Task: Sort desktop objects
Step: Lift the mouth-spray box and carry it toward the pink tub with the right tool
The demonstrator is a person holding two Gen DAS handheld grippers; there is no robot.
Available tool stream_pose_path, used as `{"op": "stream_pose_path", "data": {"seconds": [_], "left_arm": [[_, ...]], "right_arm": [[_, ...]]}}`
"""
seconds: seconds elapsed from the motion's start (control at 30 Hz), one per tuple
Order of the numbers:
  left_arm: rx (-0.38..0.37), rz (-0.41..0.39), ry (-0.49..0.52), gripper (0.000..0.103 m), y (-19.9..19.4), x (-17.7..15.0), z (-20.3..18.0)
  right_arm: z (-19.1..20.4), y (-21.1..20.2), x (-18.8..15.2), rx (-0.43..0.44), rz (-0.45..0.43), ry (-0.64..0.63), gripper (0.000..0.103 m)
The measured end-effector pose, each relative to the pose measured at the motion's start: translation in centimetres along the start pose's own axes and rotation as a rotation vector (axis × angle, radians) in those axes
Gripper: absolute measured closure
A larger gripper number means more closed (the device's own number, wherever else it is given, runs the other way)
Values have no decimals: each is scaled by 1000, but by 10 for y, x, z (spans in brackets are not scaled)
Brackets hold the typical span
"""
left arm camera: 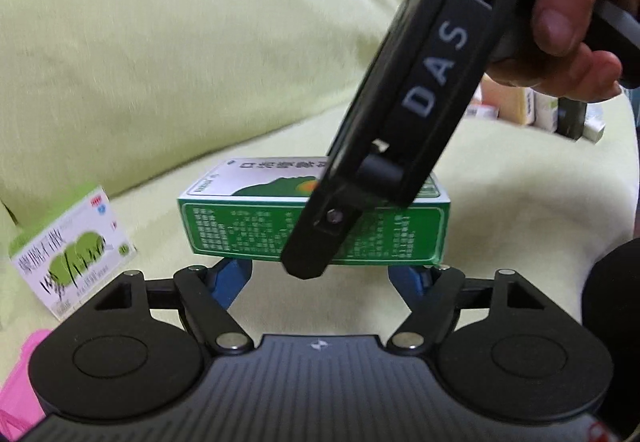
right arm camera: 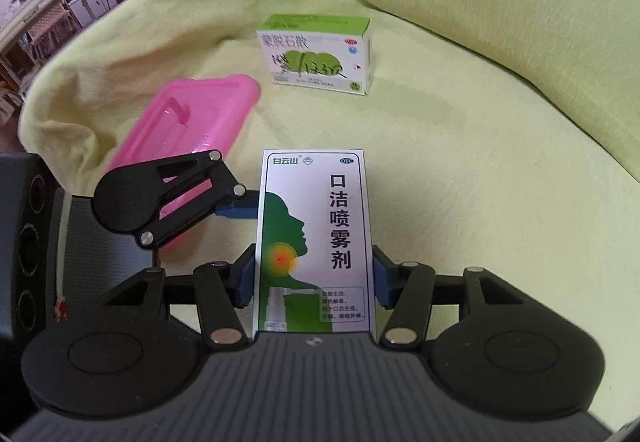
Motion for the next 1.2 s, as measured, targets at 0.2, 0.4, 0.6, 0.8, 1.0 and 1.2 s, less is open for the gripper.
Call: {"op": "stream_pose_path", "data": {"seconds": [0.2,0.4,0.6,0.8,1.0,1.2], "left_arm": [[-34,-79,21,27,-28,16,-7],[1,-88,47,27,-61,18,-12],[60,-53,60,27,-100,10,-9],[118,-36,61,27,-135,3,-10],[167,-24,40,27,-163,-3,-12],[207,-7,4,27,-187,-15,-13]], "right_arm": [[19,-28,0,30,-41,13,51],[51,-38,-2,57,-52,-13,51],[92,-40,-5,105,-60,-50,51],[130,-45,-11,142,-60,-92,51],[161,-47,-18,170,-51,-134,51],[190,-45,-29,198,-38,-169,51]]}}
Point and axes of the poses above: each gripper's, at about its wrist camera, not at the fingertips, and y roughly the way its jaws point, z to its left, x to its top, the point moved 10 cm from there along y, roughly the way its jaws point, and after that the axes turned 5 degrees about x, right-handed, at the moved point
